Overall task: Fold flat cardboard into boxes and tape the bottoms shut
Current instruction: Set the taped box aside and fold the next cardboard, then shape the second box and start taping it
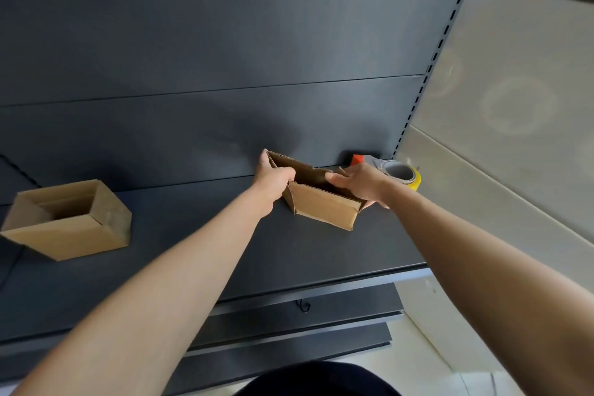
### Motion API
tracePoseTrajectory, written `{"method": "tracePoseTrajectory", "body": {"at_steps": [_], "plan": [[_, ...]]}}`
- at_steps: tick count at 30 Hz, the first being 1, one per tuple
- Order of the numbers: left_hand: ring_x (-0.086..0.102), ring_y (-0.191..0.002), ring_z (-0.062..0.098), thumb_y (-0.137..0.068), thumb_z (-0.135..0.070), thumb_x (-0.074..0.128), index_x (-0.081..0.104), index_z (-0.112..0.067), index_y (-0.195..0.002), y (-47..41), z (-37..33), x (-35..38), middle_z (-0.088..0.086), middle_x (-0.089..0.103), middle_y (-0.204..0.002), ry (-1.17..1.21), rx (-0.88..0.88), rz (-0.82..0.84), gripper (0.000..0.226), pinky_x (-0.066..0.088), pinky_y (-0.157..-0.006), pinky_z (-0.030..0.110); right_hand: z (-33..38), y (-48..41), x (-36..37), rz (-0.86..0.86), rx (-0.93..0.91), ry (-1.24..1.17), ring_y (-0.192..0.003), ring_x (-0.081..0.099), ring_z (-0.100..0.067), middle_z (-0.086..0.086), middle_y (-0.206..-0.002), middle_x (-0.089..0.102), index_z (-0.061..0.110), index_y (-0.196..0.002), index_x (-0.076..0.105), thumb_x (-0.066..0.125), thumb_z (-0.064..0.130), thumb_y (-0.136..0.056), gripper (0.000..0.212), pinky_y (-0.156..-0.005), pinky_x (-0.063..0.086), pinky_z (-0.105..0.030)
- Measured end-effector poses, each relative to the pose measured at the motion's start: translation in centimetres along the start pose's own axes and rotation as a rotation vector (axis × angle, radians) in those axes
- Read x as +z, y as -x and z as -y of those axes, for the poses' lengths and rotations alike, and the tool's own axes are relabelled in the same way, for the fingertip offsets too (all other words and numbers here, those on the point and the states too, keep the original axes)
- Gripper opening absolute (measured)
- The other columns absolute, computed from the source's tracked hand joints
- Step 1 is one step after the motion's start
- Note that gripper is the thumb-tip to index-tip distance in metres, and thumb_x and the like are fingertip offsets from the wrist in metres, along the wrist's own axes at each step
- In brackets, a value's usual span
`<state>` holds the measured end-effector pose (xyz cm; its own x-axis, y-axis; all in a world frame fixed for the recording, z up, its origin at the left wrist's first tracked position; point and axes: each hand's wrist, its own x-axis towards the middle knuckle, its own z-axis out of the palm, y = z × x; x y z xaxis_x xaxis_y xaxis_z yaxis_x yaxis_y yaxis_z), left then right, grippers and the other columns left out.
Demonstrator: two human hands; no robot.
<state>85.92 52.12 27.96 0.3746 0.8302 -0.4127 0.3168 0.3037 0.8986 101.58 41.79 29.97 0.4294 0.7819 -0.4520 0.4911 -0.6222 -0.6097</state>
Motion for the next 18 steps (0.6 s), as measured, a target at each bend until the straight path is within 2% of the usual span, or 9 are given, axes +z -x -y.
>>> {"method": "tracePoseTrajectory", "body": {"at_steps": [2, 4, 6, 8, 10, 13, 15, 18], "plan": [[0.037, -0.132, 0.025, -0.083, 0.002, 0.050, 0.005, -0.032, -0.152, 0.3, -0.1, 0.4, 0.002, 0.023, -0.153, -0.015, 0.005, 0.021, 0.089, 0.044, -0.099, 0.040, 0.0, -0.2, -0.3, -0.071, -0.002, 0.024, -0.071, 0.066, -0.023, -0.007, -0.082, 0.062, 0.017, -0.087, 0.058, 0.045, 0.057, -0.093, 0.043, -0.053, 0.054, -0.028], [0.043, -0.118, 0.021, -0.085, 0.002, 0.045, 0.008, -0.031, -0.153, 0.8, -0.2, 1.0, 0.001, 0.033, -0.146, -0.030, 0.015, 0.055, 0.084, 0.044, -0.086, 0.035, -0.4, -0.8, -0.6, -0.103, 0.025, -0.089, -0.074, 0.067, -0.029, -0.011, -0.088, 0.061, 0.011, -0.097, 0.057, 0.045, 0.053, -0.094, 0.044, -0.058, 0.060, -0.037], [0.046, -0.109, 0.020, -0.087, 0.000, 0.042, 0.014, -0.030, -0.153, 1.0, -0.1, 1.4, 0.000, 0.044, -0.135, -0.045, 0.023, 0.076, 0.077, 0.043, -0.082, 0.035, -0.8, -1.0, -1.1, -0.127, 0.077, -0.198, -0.078, 0.069, -0.033, -0.014, -0.097, 0.062, 0.010, -0.106, 0.055, 0.047, 0.053, -0.094, 0.045, -0.063, 0.061, -0.044], [0.051, -0.104, 0.020, -0.086, -0.001, 0.042, 0.026, -0.029, -0.149, 1.4, 0.1, 1.9, -0.002, 0.053, -0.119, -0.065, 0.044, 0.079, 0.070, 0.047, -0.082, 0.036, -1.2, -1.2, -1.8, -0.137, 0.122, -0.236, -0.077, 0.070, -0.033, -0.012, -0.097, 0.061, 0.010, -0.109, 0.054, 0.047, 0.055, -0.092, 0.048, -0.066, 0.061, -0.044], [0.056, -0.102, 0.020, -0.083, -0.004, 0.046, 0.039, -0.028, -0.141, 1.9, 0.3, 2.4, -0.001, 0.058, -0.114, -0.067, 0.056, 0.059, 0.063, 0.050, -0.093, 0.043, -1.5, -1.4, -2.3, -0.130, 0.136, -0.225, -0.074, 0.070, -0.033, -0.010, -0.092, 0.060, 0.010, -0.105, 0.054, 0.047, 0.056, -0.092, 0.048, -0.066, 0.061, -0.043], [0.058, -0.106, 0.025, -0.074, -0.012, 0.053, 0.039, -0.029, -0.118, 2.3, 0.7, 3.1, 0.002, 0.058, -0.115, -0.043, 0.059, -0.012, 0.049, 0.048, -0.095, 0.051, -1.6, -1.4, -2.9, -0.112, 0.122, -0.146, -0.073, 0.070, -0.037, -0.013, -0.094, 0.060, 0.009, -0.097, 0.052, 0.044, 0.056, -0.093, 0.048, -0.069, 0.061, -0.043], [0.059, -0.105, 0.027, -0.074, -0.012, 0.053, 0.040, -0.029, -0.112, 2.5, 0.9, 3.4, 0.003, 0.059, -0.113, -0.037, 0.068, -0.037, 0.044, 0.049, -0.094, 0.050, -1.7, -1.4, -3.1, -0.107, 0.112, -0.117, -0.073, 0.070, -0.036, -0.013, -0.091, 0.058, 0.009, -0.098, 0.050, 0.043, 0.056, -0.094, 0.048, -0.071, 0.060, -0.042], [0.059, -0.099, 0.023, -0.078, -0.007, 0.051, 0.048, -0.026, -0.109, 3.4, 0.9, 3.9, 0.002, 0.062, -0.111, -0.034, 0.106, -0.064, 0.037, 0.048, -0.091, 0.046, -2.2, -1.6, -3.5, -0.114, 0.098, -0.125, -0.067, 0.070, -0.034, -0.012, -0.091, 0.057, 0.010, -0.098, 0.052, 0.042, 0.056, -0.094, 0.047, -0.065, 0.061, -0.039]]}}
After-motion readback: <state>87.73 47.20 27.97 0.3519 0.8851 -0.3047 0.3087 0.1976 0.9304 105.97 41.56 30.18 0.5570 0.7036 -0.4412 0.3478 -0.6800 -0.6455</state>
